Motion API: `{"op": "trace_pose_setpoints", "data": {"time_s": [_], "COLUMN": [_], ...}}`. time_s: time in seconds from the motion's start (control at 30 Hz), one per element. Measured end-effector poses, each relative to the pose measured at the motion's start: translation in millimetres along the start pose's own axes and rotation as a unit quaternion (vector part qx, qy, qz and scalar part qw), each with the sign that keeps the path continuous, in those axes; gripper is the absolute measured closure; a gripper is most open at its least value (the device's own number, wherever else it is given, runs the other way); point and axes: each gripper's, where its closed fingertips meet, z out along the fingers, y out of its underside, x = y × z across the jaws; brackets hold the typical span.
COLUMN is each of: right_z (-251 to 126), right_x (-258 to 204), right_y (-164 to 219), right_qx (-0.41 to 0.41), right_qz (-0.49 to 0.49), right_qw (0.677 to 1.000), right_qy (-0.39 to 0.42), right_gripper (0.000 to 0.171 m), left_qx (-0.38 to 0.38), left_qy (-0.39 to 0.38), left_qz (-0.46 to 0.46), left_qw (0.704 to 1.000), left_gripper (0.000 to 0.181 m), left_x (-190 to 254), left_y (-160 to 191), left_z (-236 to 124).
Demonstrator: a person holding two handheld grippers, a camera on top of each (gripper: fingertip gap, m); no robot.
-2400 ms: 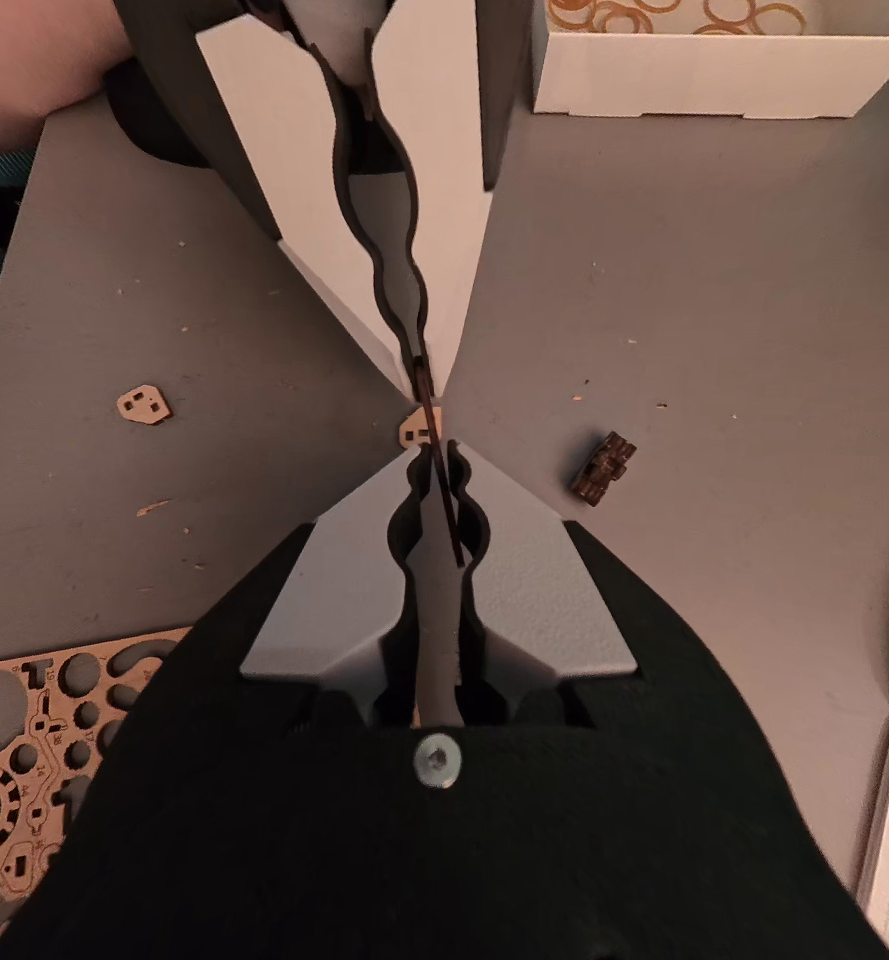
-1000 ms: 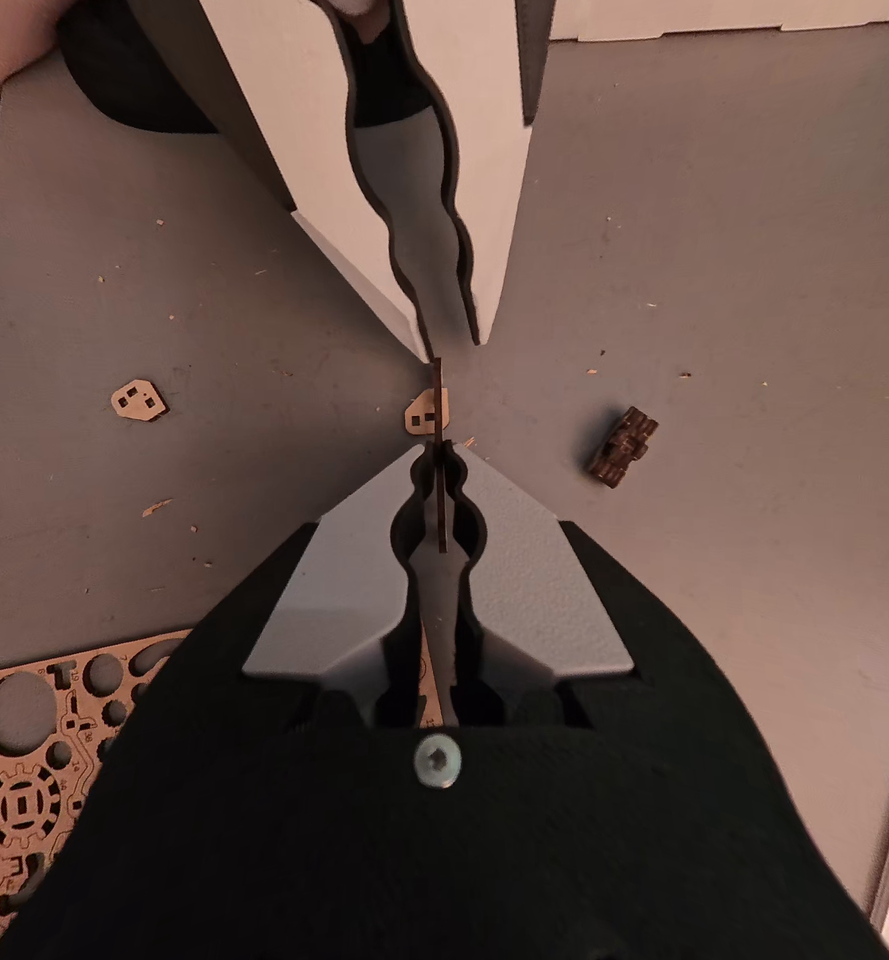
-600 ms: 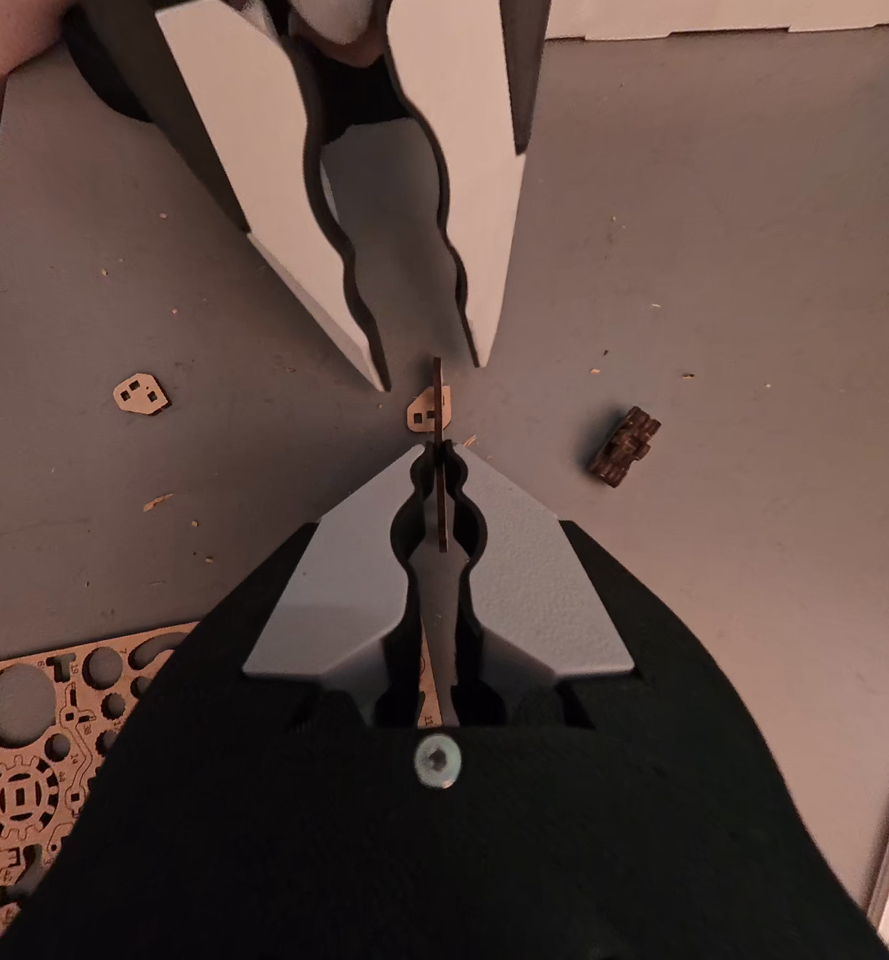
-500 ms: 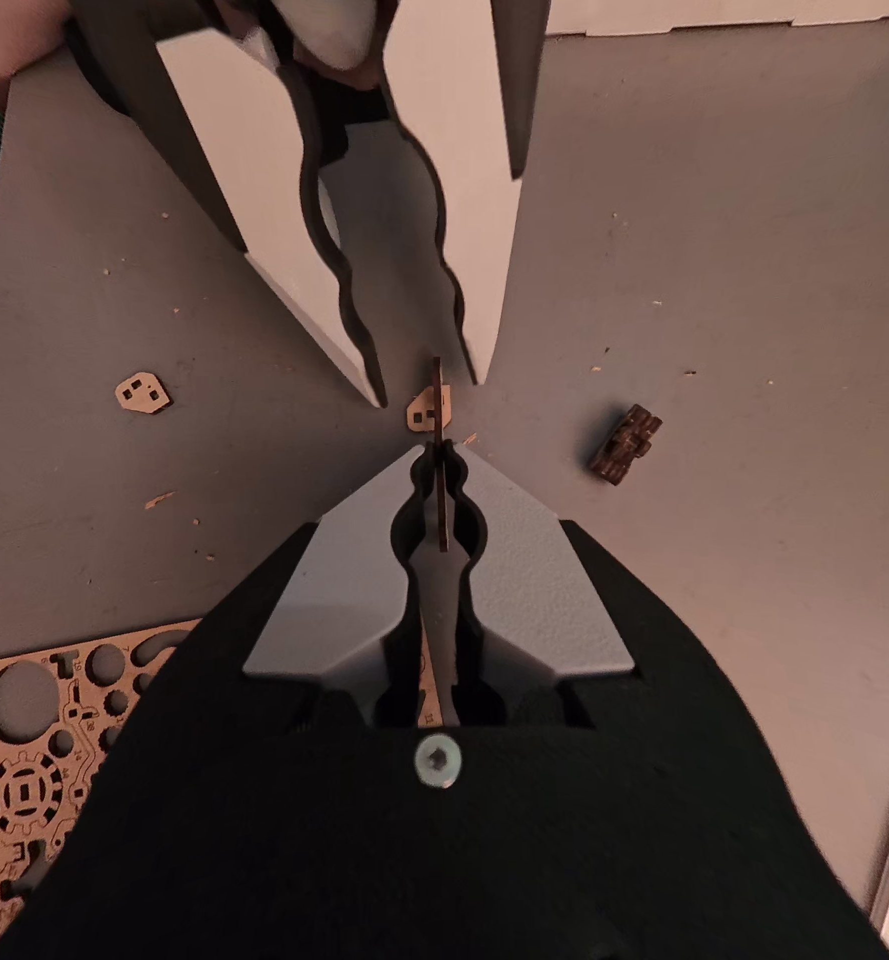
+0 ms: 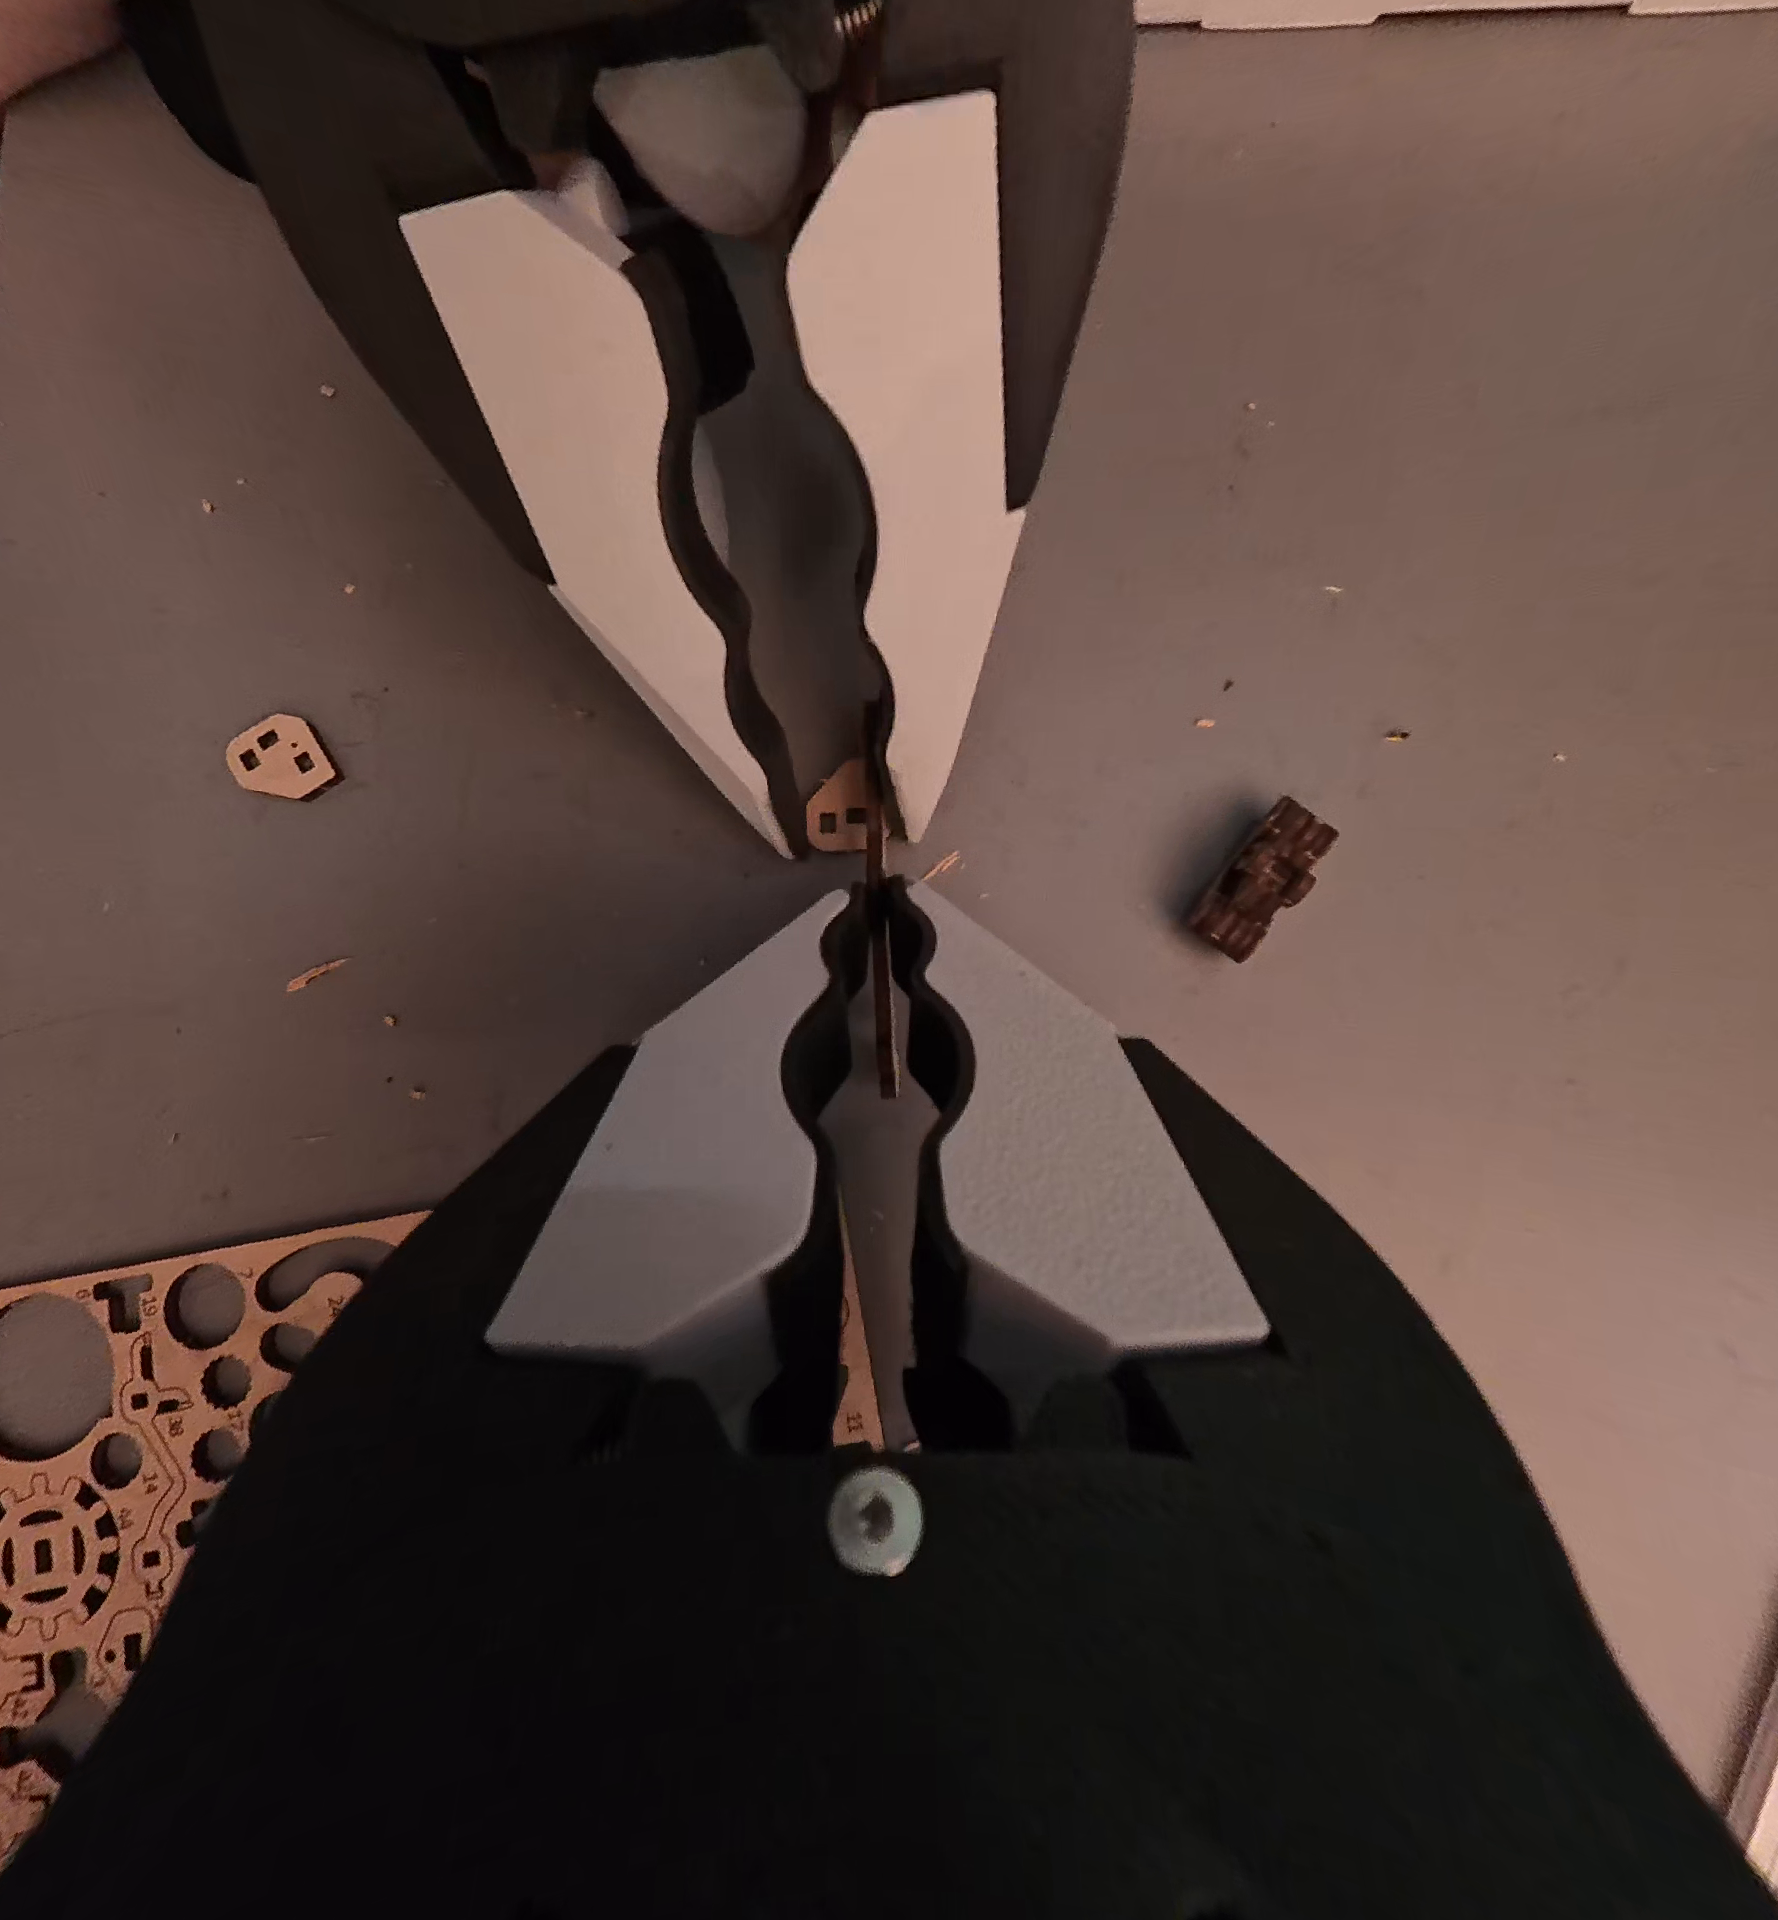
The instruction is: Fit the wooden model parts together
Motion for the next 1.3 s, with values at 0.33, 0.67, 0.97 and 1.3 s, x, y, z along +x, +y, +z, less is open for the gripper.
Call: {"op": "trace_pose_setpoints", "data": {"time_s": [0.33,0.67,0.97,1.3], "right_z": [-0.1,1.0,0.7,0.2], "right_x": [-0.3,-1.9,-2.0,-0.1], "right_y": [0.6,2.1,2.5,2.7], "right_qx": [-0.006,-0.012,-0.014,-0.020], "right_qz": [-0.028,-0.040,-0.042,-0.053], "right_qw": [1.000,0.999,0.999,0.998], "right_qy": [0.009,0.010,0.011,0.024], "right_gripper": [0.169,0.169,0.169,0.170], "left_qx": [0.008,0.017,0.006,-0.005], "left_qy": [-0.024,-0.016,-0.021,-0.041], "left_qz": [0.020,0.017,0.001,-0.001], "left_qw": [0.999,1.000,1.000,0.999], "left_gripper": [0.168,0.154,0.153,0.174], "left_x": [-0.9,1.7,0.1,-5.5], "left_y": [-4.0,-4.0,-1.6,2.0], "left_z": [-2.7,-6.7,-3.8,-8.2]}}
